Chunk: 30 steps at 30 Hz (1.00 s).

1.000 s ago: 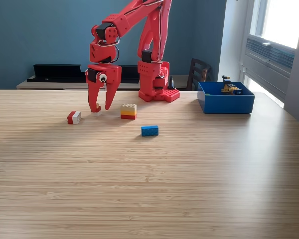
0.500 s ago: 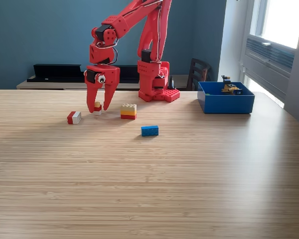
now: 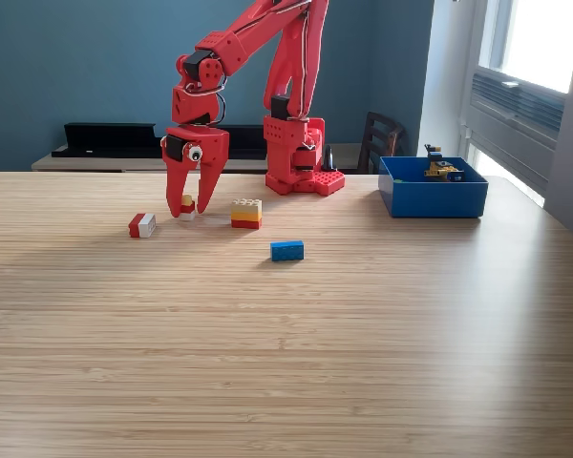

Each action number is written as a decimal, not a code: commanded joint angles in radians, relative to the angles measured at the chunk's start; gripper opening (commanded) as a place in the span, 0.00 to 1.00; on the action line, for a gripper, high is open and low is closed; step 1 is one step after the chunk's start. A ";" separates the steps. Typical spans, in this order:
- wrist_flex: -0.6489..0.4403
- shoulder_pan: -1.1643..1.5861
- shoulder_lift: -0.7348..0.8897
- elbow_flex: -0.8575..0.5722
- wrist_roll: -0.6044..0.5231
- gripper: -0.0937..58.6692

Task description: Grasp a lego block and put it in the bin.

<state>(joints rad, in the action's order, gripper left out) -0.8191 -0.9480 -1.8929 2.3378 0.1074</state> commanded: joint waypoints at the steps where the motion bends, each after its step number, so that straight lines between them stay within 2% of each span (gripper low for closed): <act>1: 0.009 -0.006 -0.037 -0.009 0.005 0.21; 11: 0.009 -0.006 -0.037 -0.008 0.006 0.00; 20: -0.017 -0.005 -0.037 -0.072 -0.005 0.00; 24: -0.124 0.012 -0.037 -0.201 -0.028 0.00; 30: -0.370 0.089 -0.037 -0.494 -0.094 0.00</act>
<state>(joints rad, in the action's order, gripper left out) -1.0953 -0.9020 -1.8929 2.0663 0.0491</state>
